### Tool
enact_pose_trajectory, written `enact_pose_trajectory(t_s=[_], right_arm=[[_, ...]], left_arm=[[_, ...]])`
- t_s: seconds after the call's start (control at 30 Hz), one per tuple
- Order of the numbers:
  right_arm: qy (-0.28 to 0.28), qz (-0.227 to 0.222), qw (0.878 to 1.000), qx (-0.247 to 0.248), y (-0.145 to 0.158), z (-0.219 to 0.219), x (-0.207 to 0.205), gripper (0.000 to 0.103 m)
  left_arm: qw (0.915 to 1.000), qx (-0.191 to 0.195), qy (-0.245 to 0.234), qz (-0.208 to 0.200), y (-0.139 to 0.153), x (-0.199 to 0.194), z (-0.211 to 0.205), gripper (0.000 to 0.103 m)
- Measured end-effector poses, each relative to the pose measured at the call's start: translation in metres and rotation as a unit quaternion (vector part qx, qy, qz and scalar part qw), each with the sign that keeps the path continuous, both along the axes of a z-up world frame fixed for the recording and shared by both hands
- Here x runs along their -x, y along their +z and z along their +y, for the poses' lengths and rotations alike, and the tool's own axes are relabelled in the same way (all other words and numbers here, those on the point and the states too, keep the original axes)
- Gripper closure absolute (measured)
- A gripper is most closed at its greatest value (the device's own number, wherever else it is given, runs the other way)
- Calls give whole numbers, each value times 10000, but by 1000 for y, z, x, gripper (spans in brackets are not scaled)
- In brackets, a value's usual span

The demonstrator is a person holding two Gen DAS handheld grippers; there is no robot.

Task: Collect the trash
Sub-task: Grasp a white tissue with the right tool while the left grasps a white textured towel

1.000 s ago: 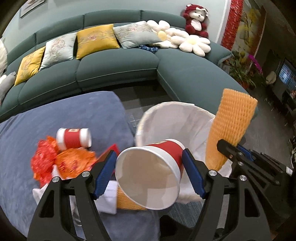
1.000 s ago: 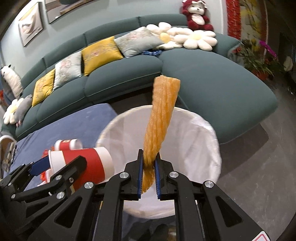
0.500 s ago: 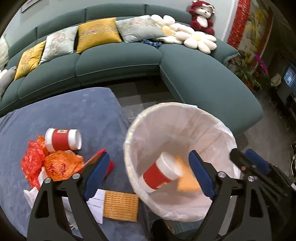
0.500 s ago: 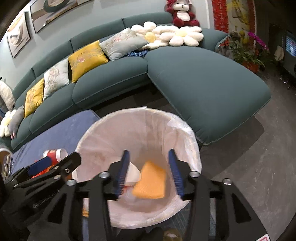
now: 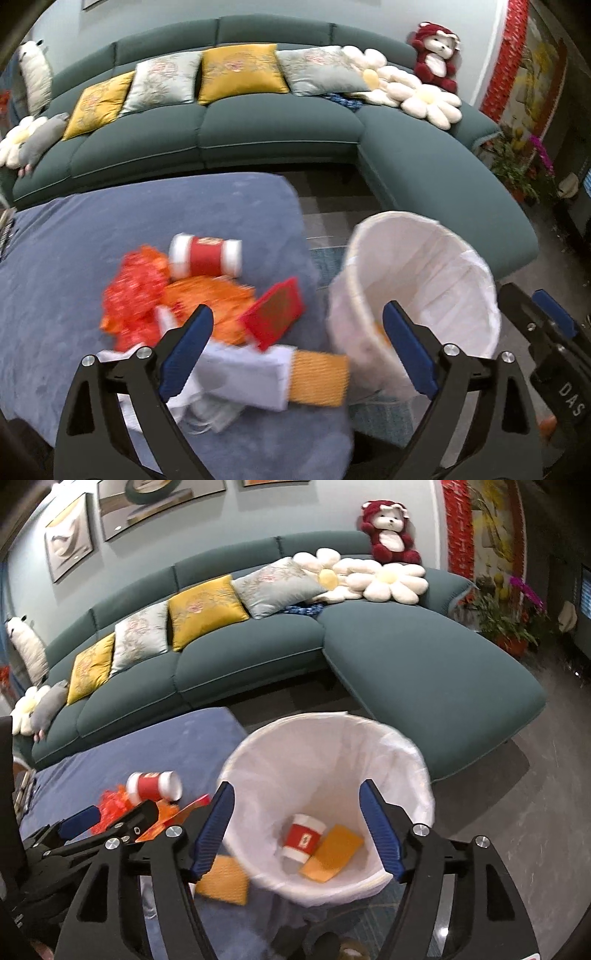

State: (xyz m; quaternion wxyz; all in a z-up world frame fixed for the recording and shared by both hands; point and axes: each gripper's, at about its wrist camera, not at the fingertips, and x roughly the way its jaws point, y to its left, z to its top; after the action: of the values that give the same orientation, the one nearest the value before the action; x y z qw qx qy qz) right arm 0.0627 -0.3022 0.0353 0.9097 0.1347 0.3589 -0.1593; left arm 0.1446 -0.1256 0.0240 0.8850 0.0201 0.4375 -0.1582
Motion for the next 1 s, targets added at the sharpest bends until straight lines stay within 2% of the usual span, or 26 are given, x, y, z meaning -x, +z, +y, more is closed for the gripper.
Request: enact_pose_trajectory(t_s=[0.3,0.5,0.73,1.0], right_arm=[[495,266,9984,-9,-24,74,13,34],[791,482,9957,-69,-43,114,15,34],[1118,665,9915,-90,-58,154,10,34],[1504,802,9853,-63,-72,192,-15,34]], left_arm=[[9971,-82,724,234,-23,17,96,10],[9936,-208,1058,331,-41,27,142,10],[9902,-119,1282,537,-56,30,176,10],[9858,-145,1503,737,-79,23,198,10]])
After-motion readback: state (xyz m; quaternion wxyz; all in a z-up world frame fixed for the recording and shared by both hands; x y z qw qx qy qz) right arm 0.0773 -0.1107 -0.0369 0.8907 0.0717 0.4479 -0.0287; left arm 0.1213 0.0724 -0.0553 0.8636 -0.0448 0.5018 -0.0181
